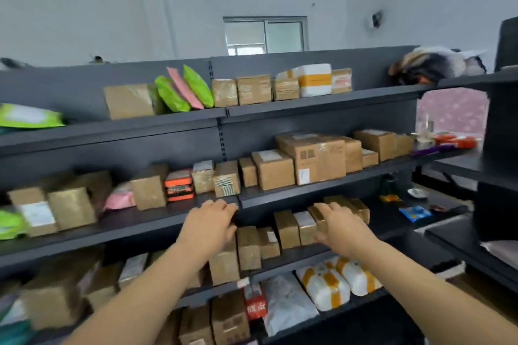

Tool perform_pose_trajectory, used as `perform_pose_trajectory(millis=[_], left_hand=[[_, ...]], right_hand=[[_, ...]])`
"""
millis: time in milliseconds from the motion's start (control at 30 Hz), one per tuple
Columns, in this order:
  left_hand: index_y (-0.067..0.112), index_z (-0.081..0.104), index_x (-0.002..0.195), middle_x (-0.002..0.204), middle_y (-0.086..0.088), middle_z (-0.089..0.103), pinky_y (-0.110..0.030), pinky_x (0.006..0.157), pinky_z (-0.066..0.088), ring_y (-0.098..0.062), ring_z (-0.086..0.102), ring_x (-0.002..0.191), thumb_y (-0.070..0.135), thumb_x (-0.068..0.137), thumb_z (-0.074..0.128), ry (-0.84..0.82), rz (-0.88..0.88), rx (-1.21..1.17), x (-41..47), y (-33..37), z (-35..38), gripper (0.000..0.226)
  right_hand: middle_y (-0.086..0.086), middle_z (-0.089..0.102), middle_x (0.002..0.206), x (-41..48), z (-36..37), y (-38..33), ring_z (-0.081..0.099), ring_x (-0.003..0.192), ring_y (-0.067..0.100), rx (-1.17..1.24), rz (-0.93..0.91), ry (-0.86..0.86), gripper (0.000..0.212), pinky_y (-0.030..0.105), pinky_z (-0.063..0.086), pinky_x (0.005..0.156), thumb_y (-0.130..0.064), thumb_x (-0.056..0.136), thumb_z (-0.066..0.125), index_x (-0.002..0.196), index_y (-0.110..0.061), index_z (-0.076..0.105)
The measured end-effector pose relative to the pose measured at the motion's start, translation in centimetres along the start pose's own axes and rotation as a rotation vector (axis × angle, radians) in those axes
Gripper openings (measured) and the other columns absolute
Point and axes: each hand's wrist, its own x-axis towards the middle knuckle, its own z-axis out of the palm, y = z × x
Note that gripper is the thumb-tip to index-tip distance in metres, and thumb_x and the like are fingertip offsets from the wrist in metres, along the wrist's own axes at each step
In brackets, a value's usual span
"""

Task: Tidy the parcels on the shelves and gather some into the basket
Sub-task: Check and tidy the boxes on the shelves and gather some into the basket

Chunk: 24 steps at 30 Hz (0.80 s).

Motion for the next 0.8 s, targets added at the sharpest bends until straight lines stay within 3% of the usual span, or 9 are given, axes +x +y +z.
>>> perform_pose_trajectory(millis=[133,300,533,800], left_hand=[[0.027,0.043,0.136,0.128,0.002,0.054,-0.037,0.089,0.048,-0.021,0.05,0.118,0.042,0.091,0.05,0.058,-0.116,0.051,-2.0,-9.2,-1.5,0.048],[0.023,0.056,0.126,0.123,0.001,0.06,-0.037,0.084,0.05,-0.022,0.056,0.11,0.038,0.086,0.06,0.131,-0.239,0.06,-4.3,-16.7,-2.1,0.043],[0.029,0.041,0.138,0.131,0.006,0.052,-0.031,0.09,0.048,-0.016,0.05,0.116,0.041,0.094,0.046,0.155,-0.313,0.074,-4.1,-23.7,-1.1,0.046],[0.03,0.033,0.143,0.138,0.007,0.045,-0.03,0.092,0.043,-0.016,0.044,0.124,0.045,0.095,0.042,0.162,-0.392,0.156,2.1,-29.3,-0.2,0.051]], right_hand=[[0.004,0.044,0.136,3.4,-1.9,-9.1,0.044,0.123,0.023,0.022,-0.089,0.095,0.06,0.039,0.045,0.098,-0.041,0.09,0.058,0.141,-0.021,0.034],[0.004,0.044,0.139,7.2,-2.9,-17.6,0.045,0.125,0.023,0.005,-0.252,0.187,0.062,0.038,0.045,0.098,-0.041,0.09,0.058,0.144,-0.024,0.031],[0.002,0.045,0.137,12.2,-2.5,-25.2,0.043,0.124,0.022,0.14,-0.412,0.257,0.057,0.036,0.042,0.1,-0.036,0.092,0.055,0.144,-0.025,0.032],[0.001,0.041,0.14,21.7,-2.6,-30.1,0.039,0.127,0.022,0.24,-0.588,0.339,0.058,0.036,0.04,0.1,-0.039,0.093,0.054,0.145,-0.025,0.031]])
